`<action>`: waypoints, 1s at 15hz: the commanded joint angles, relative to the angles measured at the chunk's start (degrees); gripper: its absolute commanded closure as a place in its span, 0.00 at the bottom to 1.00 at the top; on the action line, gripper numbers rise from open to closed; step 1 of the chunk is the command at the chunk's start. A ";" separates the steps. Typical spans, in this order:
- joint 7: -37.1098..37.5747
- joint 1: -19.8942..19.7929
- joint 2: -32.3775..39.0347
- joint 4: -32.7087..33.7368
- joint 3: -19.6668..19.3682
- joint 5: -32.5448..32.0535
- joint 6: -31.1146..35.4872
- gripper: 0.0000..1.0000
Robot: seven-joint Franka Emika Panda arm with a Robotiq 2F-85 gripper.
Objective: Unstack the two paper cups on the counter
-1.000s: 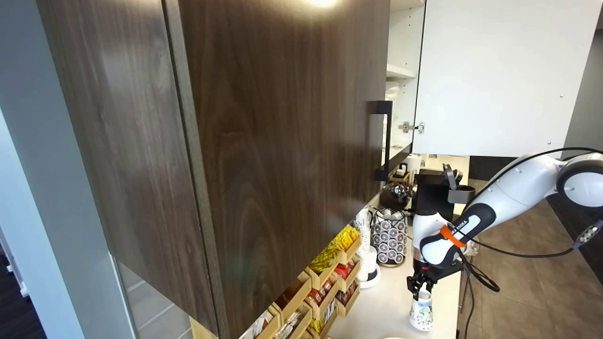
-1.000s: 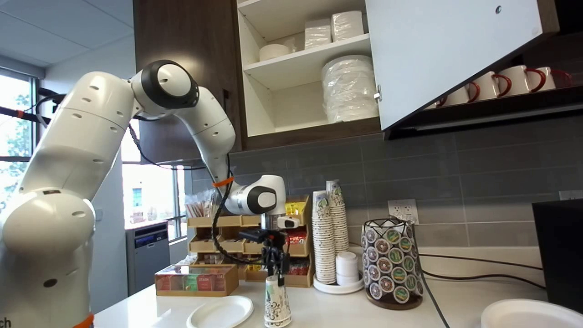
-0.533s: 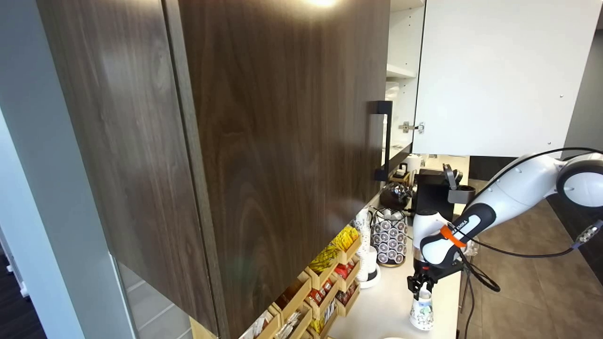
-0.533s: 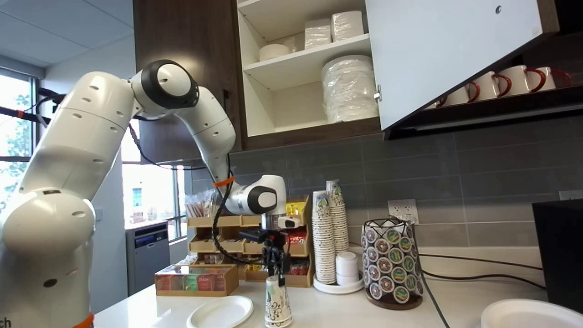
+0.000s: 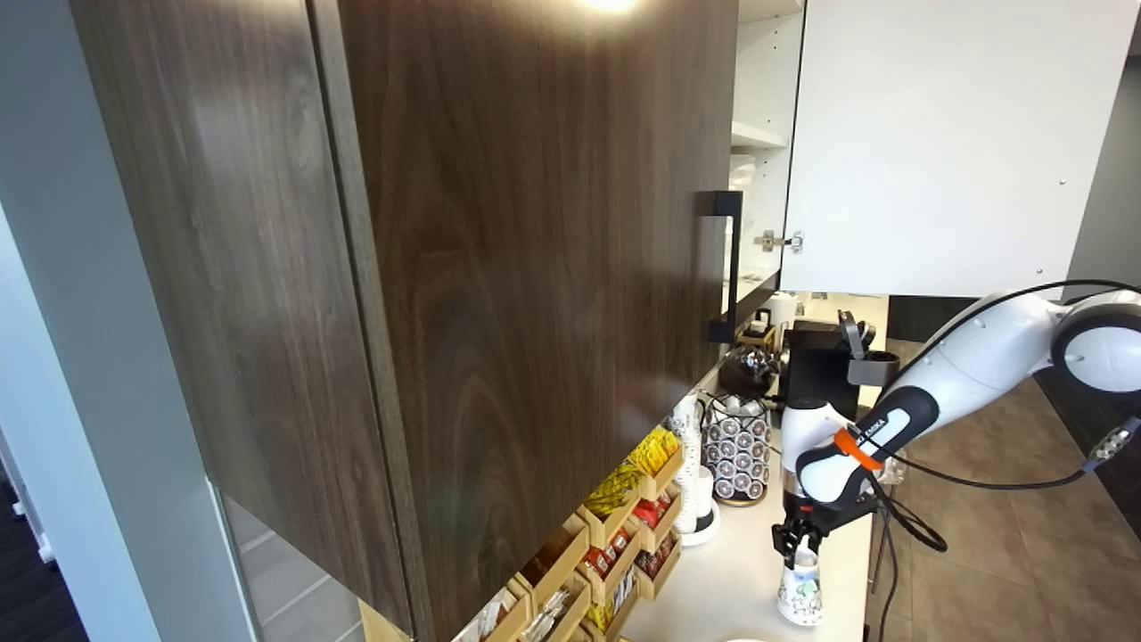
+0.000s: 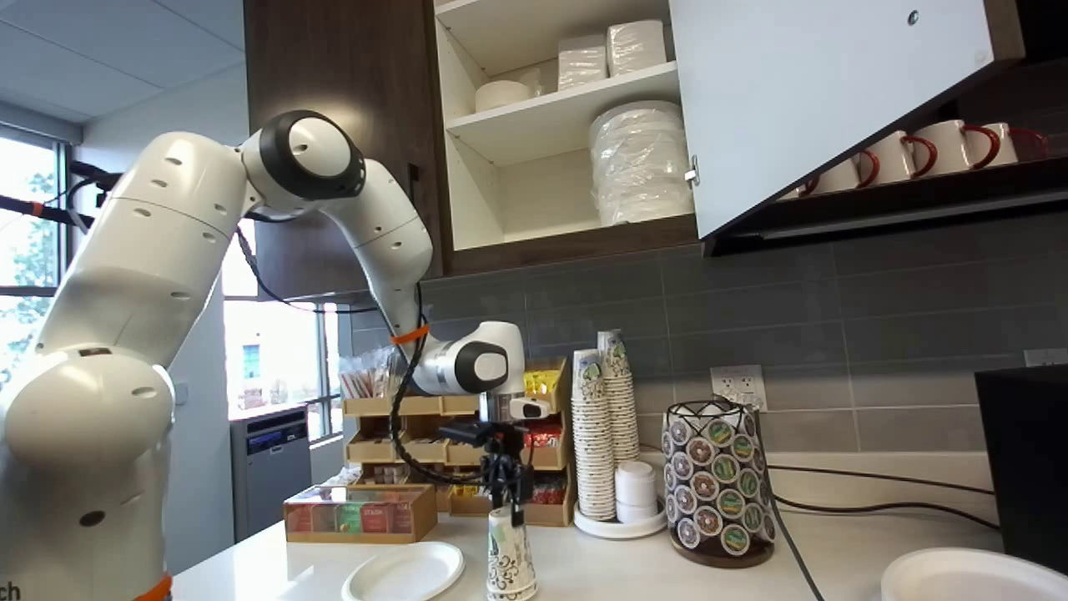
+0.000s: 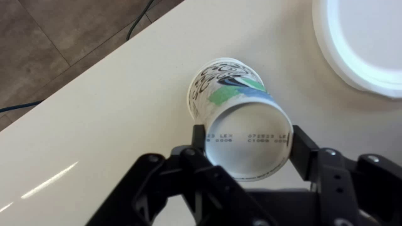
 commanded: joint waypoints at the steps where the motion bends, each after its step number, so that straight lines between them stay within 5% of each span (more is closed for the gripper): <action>1: 0.13 0.97 0.79 0.54 -0.93 -2.04 -0.54 0.59; 5: -0.29 0.61 0.72 0.45 -0.60 -1.72 -0.14 0.59; 6: 0.42 0.99 0.74 0.48 -1.07 -2.70 -0.20 0.48; 7: 0.23 0.92 0.74 0.50 -0.98 -2.57 -0.15 0.59; 8: -0.12 0.68 0.74 0.52 -0.70 -1.95 -0.20 0.59; 9: 0.10 0.81 0.74 0.52 -0.84 -2.25 -0.11 0.45; 10: 0.32 0.91 0.76 0.52 -1.00 -2.55 0.01 0.59; 15: 0.16 0.84 0.75 0.57 -0.90 -2.36 0.00 0.59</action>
